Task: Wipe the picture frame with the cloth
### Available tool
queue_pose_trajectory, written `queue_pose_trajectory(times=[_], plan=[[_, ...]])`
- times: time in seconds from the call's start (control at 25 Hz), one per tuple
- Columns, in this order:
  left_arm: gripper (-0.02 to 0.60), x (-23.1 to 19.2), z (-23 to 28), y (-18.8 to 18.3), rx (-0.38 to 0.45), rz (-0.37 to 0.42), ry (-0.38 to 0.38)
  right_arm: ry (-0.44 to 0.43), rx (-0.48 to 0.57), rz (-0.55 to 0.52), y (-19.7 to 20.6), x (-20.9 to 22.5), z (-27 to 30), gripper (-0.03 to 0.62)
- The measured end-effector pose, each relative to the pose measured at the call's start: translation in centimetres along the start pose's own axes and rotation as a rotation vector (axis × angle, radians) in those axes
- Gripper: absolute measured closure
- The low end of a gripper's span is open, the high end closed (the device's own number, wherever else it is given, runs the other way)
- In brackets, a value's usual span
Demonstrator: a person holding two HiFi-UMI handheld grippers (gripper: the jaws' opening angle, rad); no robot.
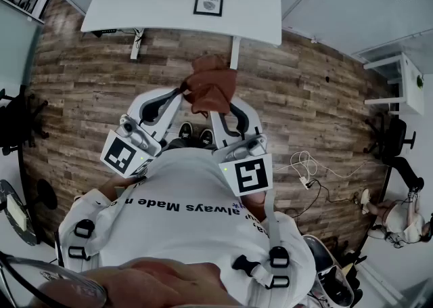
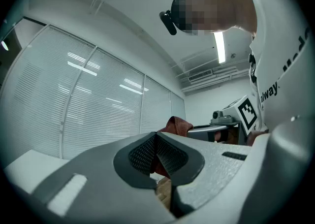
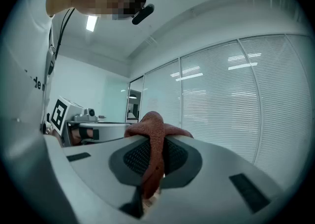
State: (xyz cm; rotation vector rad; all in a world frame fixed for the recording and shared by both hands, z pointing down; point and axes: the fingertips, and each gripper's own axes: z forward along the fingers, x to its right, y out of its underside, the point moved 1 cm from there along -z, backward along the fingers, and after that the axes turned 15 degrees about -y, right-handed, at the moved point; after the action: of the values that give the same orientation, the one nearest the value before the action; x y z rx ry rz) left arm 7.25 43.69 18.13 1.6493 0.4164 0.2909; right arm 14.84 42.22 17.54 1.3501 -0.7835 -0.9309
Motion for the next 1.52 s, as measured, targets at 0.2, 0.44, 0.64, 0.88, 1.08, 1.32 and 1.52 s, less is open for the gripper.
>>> queue_pose_trajectory(times=[0.2,0.44,0.64,0.88,1.08,1.32,1.52], plan=[[0.578,-0.3,-0.2,0.0,-0.001,0.000,-0.002,-0.005,0.001,0.001,0.0,-0.2,0.5,0.579],[0.578,-1.4,-0.5,0.2,-0.002,-0.008,-0.004,-0.001,0.017,0.014,-0.1,-0.4,1.5,0.579],[0.578,-3.1,-1.4,0.2,-0.003,-0.014,-0.001,0.006,0.029,0.014,-0.5,-1.1,3.3,0.579],[0.578,-5.0,-2.4,0.5,-0.006,-0.017,0.019,0.016,0.022,0.012,-0.1,-2.3,5.3,0.579],[0.578,-6.9,-2.7,0.5,-0.001,-0.022,0.027,0.028,0.013,0.030,0.3,-2.8,7.1,0.579],[0.578,-7.4,-2.0,0.8,-0.011,-0.024,0.026,0.036,0.006,0.024,0.4,-2.2,7.5,0.579],[0.578,-7.8,-0.6,1.0,-0.005,-0.030,0.033,0.045,0.011,0.027,0.6,-0.8,8.0,0.579]])
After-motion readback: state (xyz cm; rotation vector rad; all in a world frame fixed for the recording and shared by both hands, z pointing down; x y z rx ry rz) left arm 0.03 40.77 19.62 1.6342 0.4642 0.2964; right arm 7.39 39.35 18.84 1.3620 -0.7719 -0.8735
